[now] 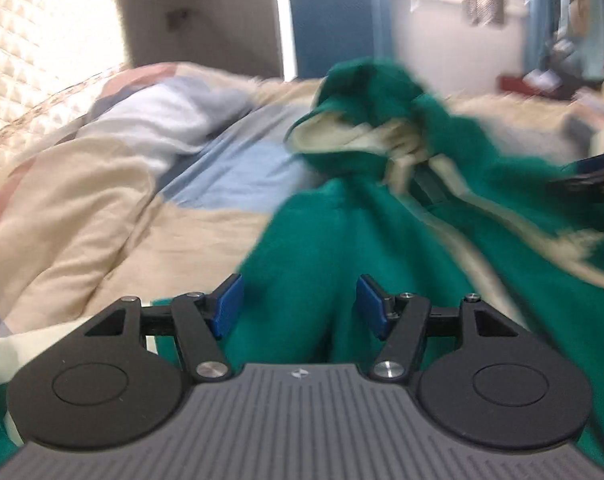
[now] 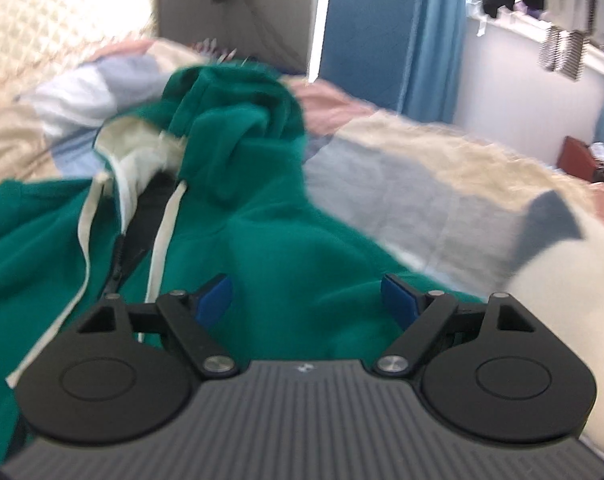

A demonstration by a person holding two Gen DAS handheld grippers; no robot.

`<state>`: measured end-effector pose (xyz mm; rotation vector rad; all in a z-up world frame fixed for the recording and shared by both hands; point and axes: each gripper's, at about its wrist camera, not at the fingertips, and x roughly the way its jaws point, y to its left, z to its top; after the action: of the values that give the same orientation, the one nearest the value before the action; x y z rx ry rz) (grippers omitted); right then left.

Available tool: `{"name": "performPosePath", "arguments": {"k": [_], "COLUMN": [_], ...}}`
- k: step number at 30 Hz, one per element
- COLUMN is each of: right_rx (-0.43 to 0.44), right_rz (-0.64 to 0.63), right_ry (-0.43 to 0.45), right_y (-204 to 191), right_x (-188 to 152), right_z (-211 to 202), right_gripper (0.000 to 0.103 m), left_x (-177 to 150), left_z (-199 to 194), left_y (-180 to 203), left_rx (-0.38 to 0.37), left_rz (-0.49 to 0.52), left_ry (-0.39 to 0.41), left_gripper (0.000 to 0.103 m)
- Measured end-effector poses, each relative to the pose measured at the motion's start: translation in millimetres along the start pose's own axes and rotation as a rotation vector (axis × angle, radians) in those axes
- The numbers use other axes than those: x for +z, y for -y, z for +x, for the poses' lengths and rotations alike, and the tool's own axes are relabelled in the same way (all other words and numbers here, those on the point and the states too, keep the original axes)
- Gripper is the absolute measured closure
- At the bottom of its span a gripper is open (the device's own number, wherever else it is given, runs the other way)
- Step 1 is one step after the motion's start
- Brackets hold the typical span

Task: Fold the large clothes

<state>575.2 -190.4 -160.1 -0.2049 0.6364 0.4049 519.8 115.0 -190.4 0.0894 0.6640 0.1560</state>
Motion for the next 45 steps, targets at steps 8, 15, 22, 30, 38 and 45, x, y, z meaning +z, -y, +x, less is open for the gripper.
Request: {"name": "performPosePath", "arguments": {"k": [8, 15, 22, 30, 38, 45], "right_rx": [-0.062, -0.165, -0.242, -0.258, -0.209, -0.127], "right_rz": [-0.099, -0.053, 0.021, 0.005, 0.112, 0.198], "right_ry": [-0.02, 0.063, 0.136, 0.083, 0.068, 0.128], "right_y": [-17.7, -6.1, 24.4, 33.5, 36.8, 34.6], "right_x": [-3.2, 33.4, 77.0, 44.5, 20.3, 24.4], "right_z": [16.7, -8.7, -12.9, 45.0, 60.9, 9.4], "right_gripper": [0.096, 0.098, 0.098, 0.098, 0.095, 0.095], "left_x": [7.4, 48.1, 100.7, 73.5, 57.8, 64.4], "left_z": [32.4, 16.3, 35.9, 106.2, 111.0, 44.4], "left_y": [-33.1, -53.0, -63.4, -82.4, -89.6, -91.0], "left_rx": [0.102, 0.164, 0.238, 0.236, 0.163, 0.112], "left_rz": [-0.187, -0.228, -0.248, -0.249, -0.255, -0.254], "left_ry": [-0.084, -0.018, 0.025, -0.08, -0.111, -0.083], "left_gripper": [0.091, 0.094, 0.094, 0.094, 0.088, 0.081]}}
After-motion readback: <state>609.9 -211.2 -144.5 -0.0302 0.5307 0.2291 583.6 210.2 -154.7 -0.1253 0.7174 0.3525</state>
